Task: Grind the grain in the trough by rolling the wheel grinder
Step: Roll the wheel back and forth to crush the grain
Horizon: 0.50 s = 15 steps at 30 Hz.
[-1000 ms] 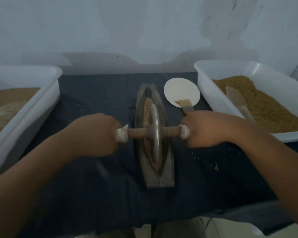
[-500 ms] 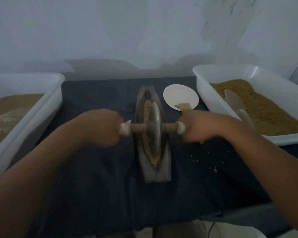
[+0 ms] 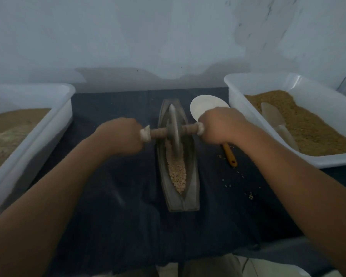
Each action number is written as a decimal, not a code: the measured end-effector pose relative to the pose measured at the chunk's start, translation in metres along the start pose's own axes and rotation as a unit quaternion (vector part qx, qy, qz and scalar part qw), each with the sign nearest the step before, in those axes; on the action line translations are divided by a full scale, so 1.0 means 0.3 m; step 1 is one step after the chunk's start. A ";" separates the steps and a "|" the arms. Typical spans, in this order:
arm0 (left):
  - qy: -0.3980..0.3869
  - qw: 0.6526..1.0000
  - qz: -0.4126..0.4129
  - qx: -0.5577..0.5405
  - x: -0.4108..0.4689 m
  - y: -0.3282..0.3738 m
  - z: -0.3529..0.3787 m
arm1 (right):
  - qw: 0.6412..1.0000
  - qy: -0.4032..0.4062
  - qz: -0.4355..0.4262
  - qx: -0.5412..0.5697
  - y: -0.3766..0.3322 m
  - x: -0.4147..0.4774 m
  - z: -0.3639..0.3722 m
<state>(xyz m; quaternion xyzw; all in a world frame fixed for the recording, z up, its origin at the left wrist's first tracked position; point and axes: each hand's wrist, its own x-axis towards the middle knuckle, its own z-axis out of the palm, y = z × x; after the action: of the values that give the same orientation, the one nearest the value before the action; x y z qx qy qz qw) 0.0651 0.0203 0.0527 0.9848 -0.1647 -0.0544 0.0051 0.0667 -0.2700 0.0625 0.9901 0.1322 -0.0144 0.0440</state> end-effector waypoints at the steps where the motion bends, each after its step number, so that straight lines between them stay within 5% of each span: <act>1: -0.024 0.999 0.026 -0.005 -0.058 -0.004 0.010 | 0.999 -0.041 -0.015 0.022 -0.005 -0.063 -0.004; 6: -0.017 0.998 0.062 -0.016 -0.199 -0.022 0.057 | 0.990 -0.115 -0.057 0.056 -0.004 -0.223 0.003; 12: 0.090 0.993 -0.076 0.009 0.084 -0.007 -0.002 | 0.994 0.104 0.036 -0.015 0.005 0.061 0.053; 15: 0.107 0.990 -0.078 0.042 0.120 0.011 -0.027 | 0.990 0.127 0.047 -0.027 0.008 0.096 0.057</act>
<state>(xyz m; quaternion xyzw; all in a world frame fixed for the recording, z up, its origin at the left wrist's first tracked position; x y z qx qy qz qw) 0.0988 0.0054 0.0572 0.9941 -0.0883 0.0580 -0.0227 0.0949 -0.2664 0.0445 0.9875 0.0907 0.1170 0.0539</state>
